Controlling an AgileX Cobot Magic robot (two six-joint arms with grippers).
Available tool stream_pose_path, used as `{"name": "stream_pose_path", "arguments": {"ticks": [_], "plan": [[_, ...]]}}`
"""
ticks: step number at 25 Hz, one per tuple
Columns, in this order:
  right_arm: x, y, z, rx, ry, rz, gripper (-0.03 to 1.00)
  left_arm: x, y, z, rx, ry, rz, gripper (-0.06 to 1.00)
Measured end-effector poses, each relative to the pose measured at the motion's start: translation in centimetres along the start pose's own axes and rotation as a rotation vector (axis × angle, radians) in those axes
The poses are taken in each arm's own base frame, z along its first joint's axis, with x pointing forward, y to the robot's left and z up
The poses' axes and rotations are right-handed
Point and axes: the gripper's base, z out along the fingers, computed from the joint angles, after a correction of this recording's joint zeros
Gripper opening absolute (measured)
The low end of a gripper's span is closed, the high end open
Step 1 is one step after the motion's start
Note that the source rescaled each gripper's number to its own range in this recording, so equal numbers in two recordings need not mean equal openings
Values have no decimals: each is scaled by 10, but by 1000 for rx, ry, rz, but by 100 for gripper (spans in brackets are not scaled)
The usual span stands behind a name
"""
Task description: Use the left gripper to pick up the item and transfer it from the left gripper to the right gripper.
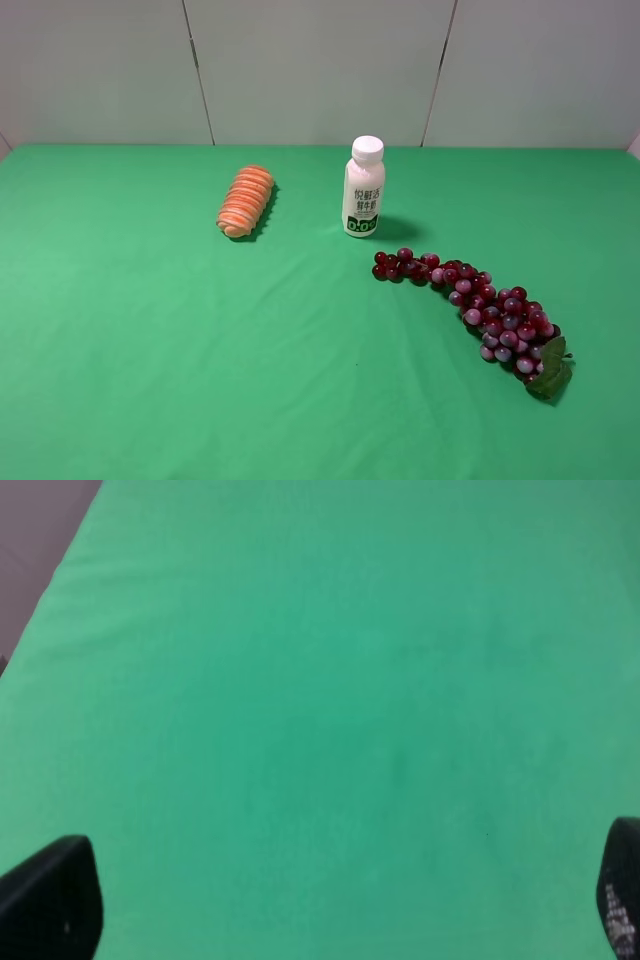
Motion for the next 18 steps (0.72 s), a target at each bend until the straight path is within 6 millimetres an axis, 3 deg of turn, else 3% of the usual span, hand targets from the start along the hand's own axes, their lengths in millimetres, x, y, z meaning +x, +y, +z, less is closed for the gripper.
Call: {"name": "stream_pose_path", "arguments": {"ticks": [7, 18], "plan": [[21, -2, -12, 47, -36, -45, 100, 0, 0, 0, 0, 0, 0, 100], [25, -11, -7, 133, -25, -40, 100, 0, 0, 0, 0, 0, 0, 100]]}}
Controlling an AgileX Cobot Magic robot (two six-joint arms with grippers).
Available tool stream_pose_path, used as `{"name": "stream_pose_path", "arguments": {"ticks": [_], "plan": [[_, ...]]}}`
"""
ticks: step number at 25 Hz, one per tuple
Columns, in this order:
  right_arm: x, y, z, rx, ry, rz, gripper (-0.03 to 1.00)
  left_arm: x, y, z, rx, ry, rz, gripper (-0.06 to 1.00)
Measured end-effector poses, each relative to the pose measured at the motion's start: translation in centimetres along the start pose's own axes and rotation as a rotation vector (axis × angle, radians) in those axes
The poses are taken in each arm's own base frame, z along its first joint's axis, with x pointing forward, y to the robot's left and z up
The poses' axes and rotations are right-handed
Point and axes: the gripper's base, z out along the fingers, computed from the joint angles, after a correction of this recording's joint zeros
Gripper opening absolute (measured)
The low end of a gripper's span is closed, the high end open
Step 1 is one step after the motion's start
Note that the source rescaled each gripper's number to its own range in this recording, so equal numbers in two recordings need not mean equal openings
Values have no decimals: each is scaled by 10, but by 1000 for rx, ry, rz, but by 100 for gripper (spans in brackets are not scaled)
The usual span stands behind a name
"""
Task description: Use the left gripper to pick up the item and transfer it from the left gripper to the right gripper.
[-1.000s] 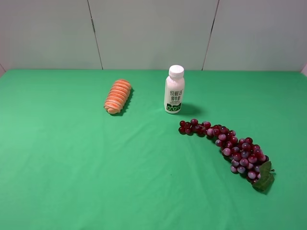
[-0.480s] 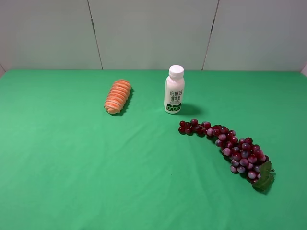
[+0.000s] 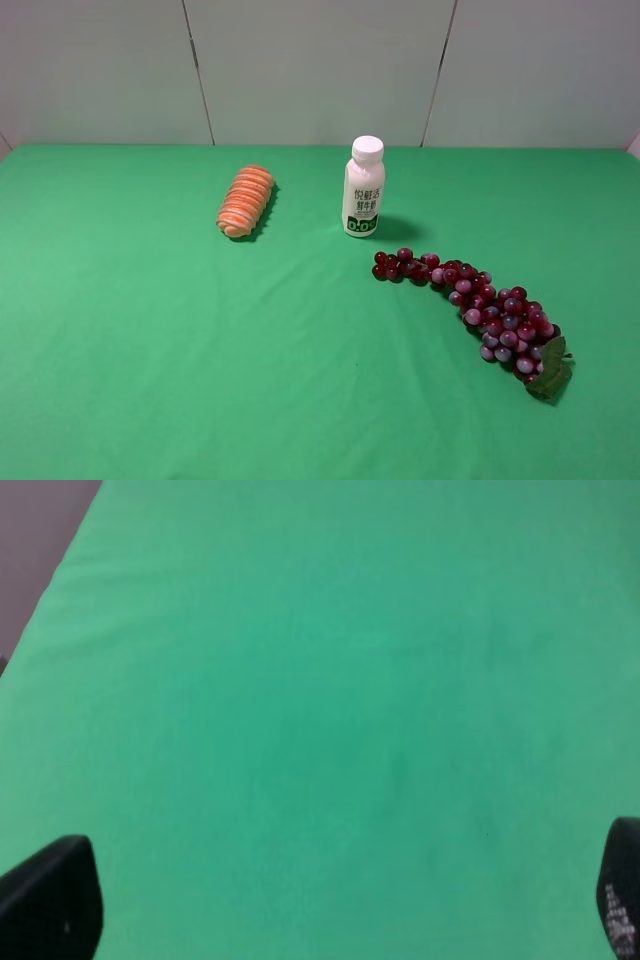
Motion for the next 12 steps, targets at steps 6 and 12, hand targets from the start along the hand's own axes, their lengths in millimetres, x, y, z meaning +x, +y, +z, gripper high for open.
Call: {"name": "stream_pose_path", "arguments": {"ticks": [6, 12], "plan": [[-1, 0, 0, 0, -6, 0, 100, 0, 0, 0, 0, 0, 0, 100], [0, 0, 0, 80, -9, 39, 100, 0, 0, 0, 0, 0, 0, 100]]}}
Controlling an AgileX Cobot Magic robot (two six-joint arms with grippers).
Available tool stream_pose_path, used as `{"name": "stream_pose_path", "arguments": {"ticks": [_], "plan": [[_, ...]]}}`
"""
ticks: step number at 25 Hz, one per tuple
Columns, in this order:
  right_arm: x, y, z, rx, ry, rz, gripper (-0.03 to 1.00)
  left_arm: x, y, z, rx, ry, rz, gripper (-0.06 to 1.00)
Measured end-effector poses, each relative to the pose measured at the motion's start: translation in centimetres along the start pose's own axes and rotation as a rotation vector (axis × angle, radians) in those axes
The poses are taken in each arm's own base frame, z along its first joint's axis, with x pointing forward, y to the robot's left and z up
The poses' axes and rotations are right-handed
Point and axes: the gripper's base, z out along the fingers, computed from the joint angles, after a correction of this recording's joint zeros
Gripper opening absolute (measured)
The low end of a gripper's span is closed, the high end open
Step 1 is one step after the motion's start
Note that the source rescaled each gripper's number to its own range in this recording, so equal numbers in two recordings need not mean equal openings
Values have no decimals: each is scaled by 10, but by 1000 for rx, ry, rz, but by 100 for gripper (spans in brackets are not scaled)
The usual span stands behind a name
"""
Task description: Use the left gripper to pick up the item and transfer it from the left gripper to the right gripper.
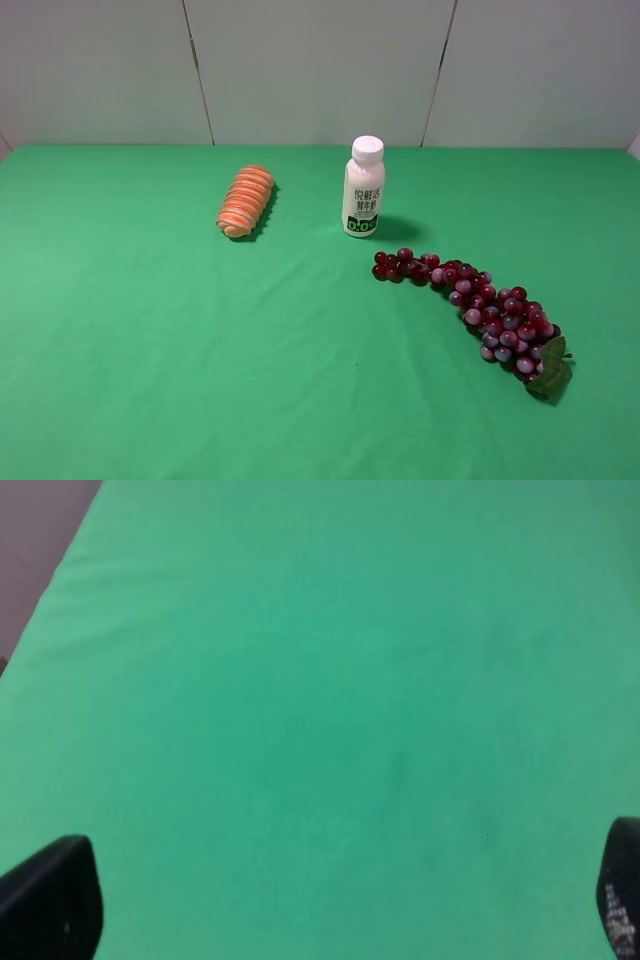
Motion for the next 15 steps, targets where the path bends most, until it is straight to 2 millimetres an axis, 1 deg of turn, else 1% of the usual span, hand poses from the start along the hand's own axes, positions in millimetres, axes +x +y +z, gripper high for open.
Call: {"name": "stream_pose_path", "arguments": {"ticks": [3, 10, 15], "plan": [[1, 0, -3, 87, -22, 41, 100, 0, 0, 0, -1, 0, 0, 100], [1, 1, -3, 291, -19, 137, 100, 0, 0, 0, -1, -1, 0, 100], [1, 1, -2, 317, -18, 149, 100, 0, 0, 0, -1, -1, 0, 100]]}}
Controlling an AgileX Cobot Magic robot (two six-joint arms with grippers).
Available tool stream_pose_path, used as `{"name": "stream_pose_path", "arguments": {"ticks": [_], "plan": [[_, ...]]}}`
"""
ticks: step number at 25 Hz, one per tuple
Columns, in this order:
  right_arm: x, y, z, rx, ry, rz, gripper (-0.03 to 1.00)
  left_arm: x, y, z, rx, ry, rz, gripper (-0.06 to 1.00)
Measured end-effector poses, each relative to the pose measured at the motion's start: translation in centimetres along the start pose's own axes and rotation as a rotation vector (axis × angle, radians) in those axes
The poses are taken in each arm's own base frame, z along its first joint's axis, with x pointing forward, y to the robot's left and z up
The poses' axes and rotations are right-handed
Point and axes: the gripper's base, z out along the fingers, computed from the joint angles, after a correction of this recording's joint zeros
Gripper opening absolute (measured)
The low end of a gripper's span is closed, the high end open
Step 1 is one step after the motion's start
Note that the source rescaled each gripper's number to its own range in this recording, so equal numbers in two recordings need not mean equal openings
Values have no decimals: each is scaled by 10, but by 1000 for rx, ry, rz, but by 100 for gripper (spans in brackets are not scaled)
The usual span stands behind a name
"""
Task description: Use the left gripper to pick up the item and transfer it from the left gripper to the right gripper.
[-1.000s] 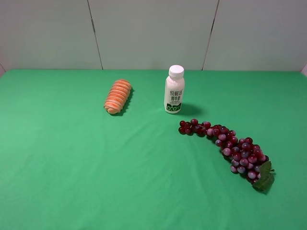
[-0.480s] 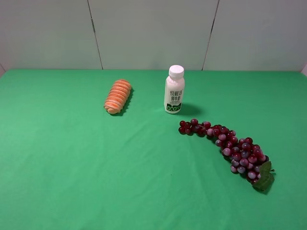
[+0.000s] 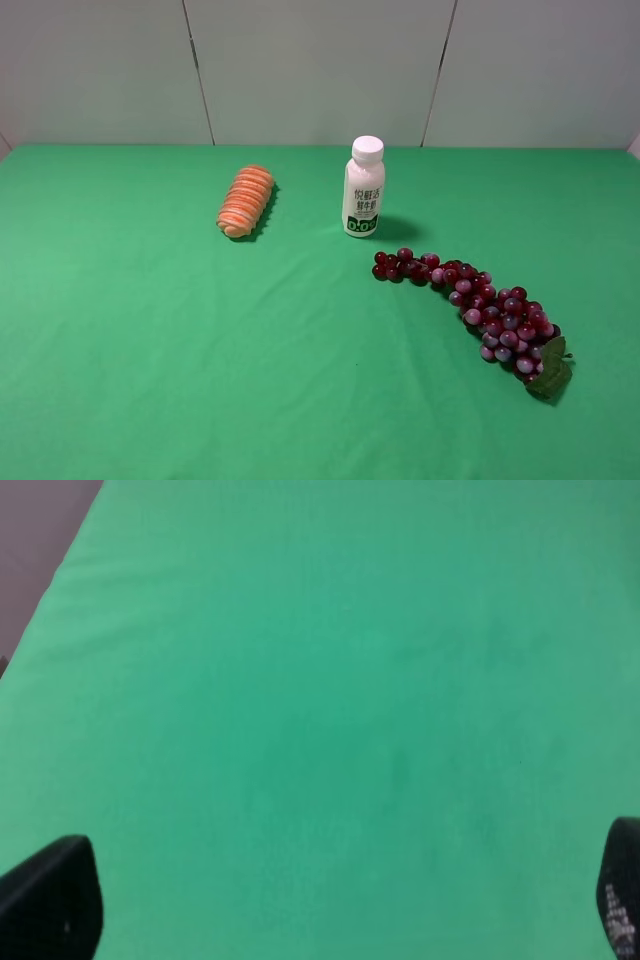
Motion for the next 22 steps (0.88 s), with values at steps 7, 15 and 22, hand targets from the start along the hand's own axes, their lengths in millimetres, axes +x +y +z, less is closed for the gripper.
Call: {"name": "stream_pose_path", "arguments": {"ticks": [7, 15, 22], "plan": [[0, 0, 0, 0, 0, 0, 100, 0, 0, 0, 0, 0, 0, 100], [0, 0, 0, 0, 0, 0, 100, 0, 0, 0, 0, 0, 0, 100], [0, 0, 0, 0, 0, 0, 100, 0, 0, 0, 0, 0, 0, 100]]}}
